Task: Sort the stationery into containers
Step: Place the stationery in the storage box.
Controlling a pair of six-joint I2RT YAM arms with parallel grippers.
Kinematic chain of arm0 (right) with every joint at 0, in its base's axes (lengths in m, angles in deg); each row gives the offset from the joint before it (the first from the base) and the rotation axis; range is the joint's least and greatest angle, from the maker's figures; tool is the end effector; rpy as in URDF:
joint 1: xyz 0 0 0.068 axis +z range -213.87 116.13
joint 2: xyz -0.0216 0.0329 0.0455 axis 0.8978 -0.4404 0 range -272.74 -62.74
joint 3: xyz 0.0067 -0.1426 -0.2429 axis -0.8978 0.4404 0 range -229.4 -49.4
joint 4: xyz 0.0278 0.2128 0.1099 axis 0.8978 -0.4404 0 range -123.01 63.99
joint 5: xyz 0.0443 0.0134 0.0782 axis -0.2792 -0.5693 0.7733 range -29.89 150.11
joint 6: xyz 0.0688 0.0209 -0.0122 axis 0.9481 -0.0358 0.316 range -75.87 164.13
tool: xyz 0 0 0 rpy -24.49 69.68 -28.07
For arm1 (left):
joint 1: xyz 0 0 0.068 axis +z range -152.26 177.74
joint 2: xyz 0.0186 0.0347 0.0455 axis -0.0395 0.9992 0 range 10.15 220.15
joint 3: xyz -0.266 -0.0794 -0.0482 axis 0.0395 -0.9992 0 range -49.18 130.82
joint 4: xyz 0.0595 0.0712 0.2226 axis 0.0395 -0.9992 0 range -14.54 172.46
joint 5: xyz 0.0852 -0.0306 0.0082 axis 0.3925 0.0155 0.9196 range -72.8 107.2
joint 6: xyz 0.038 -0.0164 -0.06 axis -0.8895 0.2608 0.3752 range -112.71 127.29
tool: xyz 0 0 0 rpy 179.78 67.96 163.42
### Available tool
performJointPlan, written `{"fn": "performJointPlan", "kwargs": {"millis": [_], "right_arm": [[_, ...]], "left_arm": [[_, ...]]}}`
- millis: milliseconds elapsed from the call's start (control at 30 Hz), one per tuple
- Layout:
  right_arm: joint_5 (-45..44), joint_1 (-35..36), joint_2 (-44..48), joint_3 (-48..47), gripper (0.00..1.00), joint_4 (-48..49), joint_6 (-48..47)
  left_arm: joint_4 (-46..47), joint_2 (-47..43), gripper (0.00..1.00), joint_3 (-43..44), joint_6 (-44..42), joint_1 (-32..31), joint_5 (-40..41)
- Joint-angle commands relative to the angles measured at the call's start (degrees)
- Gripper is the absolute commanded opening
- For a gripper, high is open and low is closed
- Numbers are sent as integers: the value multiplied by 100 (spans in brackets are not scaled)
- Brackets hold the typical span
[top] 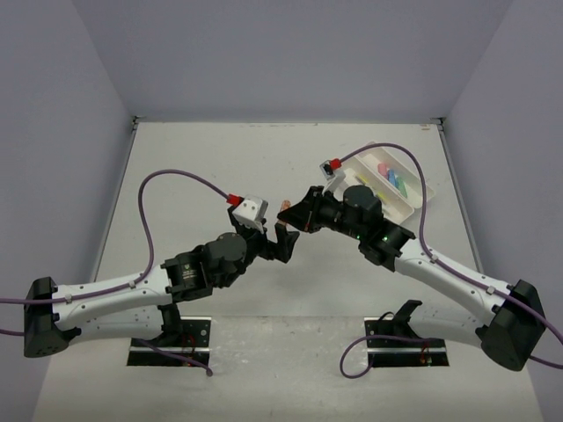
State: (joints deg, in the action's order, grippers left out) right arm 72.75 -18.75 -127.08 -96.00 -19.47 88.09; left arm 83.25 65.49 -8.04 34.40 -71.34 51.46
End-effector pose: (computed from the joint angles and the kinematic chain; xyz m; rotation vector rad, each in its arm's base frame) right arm 0.1763 0.1957 0.3230 -0.1974 1.9500 1.2788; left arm 0.1091 -0.1899 0.3128 0.2306 1.7989 -0.6729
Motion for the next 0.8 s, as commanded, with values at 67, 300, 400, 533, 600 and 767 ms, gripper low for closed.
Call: {"fn": "performJointPlan", "kwargs": {"millis": [67, 300, 400, 533, 600, 767], "right_arm": [[-1234, -357, -47, -467, 0, -585, -1029], [-2108, -1836, -588, -1094, 0, -1404, -2509], [-2722, -2244, -1056, -1434, 0, -1448, -3150], [-3860, -2881, -1874, -2024, 0, -1633, -3812], [-4111, -3116, -2415, -2389, 0, -1691, -4061], [-4191, -3609, -3282, -2942, 6, -1745, -4268]], "left_arm": [[-1593, 266, 100, 548, 834, 8, 259], [-2540, 355, 100, 839, 1122, 0, -470], [-2586, 467, 100, 897, 1045, 0, -684], [-2883, 593, 100, 1043, 1056, 0, -651], [-2943, 601, 100, 1071, 1015, 0, -675], [-2953, 610, 100, 1014, 853, -9, -764]]}}
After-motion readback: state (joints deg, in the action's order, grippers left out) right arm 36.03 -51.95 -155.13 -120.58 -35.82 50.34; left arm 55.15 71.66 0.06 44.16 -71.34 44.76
